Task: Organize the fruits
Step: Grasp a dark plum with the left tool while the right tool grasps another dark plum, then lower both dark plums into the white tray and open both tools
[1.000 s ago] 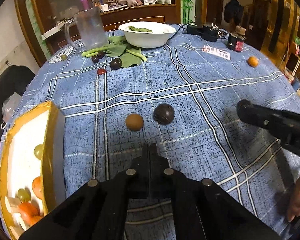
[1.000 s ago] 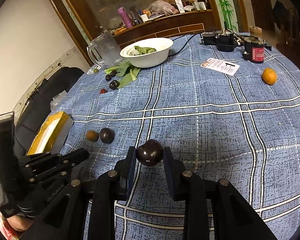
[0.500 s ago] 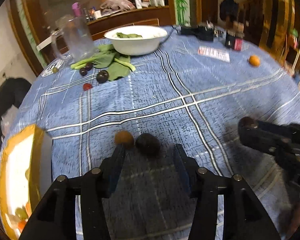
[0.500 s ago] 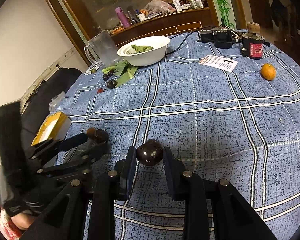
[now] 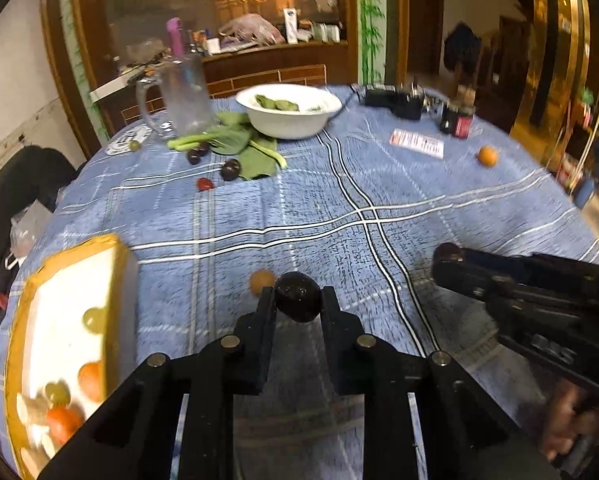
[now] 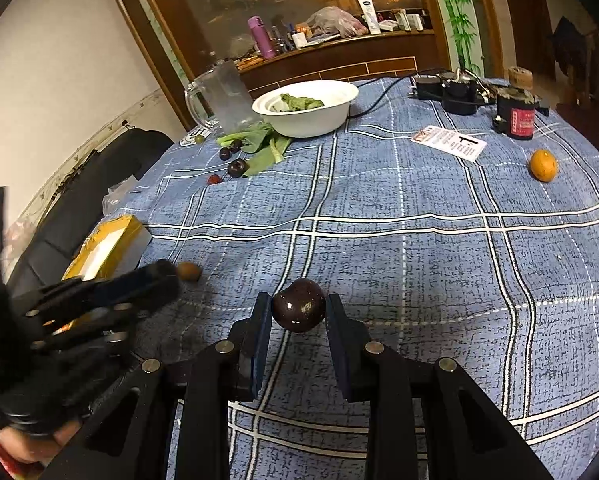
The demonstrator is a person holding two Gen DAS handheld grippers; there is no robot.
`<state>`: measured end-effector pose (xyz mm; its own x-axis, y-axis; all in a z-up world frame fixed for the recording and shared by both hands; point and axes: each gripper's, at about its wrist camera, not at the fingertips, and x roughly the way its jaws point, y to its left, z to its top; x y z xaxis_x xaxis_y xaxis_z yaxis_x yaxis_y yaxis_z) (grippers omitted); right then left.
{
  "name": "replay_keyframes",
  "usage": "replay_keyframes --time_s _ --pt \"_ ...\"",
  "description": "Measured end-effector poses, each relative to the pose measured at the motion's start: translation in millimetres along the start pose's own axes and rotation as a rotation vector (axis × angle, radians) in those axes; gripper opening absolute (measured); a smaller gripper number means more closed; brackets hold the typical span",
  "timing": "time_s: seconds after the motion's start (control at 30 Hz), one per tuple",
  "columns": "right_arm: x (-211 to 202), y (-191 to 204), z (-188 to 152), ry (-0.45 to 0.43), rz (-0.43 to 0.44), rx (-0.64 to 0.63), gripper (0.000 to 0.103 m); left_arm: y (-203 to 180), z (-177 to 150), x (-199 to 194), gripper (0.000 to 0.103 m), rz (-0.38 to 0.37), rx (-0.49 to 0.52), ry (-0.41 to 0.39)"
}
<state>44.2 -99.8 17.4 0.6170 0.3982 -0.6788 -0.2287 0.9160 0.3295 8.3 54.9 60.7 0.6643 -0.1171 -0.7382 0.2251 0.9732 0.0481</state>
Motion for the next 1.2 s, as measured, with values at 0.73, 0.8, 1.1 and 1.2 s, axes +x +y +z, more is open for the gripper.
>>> replay_keyframes --time_s 0.73,0.8,1.1,1.2 --pt "5.9 191.0 -26.4 0.066 0.201 -0.277 0.03 187.9 -128.4 -97.0 0.022 0.208 -0.47 0.033" --pt "12.0 216.2 -33.7 0.085 0.214 -0.319 0.03 189.1 -134.3 -99.1 0.022 0.214 -0.47 0.034" --pt "33.7 263.7 -55.4 0.124 0.166 -0.435 0.03 205.0 -147.5 -116.2 0.044 0.208 -0.511 -0.002" --pt "38.8 267.9 -59.2 0.141 0.166 -0.438 0.031 208.3 -147.8 -126.5 0.048 0.224 -0.51 -0.031"
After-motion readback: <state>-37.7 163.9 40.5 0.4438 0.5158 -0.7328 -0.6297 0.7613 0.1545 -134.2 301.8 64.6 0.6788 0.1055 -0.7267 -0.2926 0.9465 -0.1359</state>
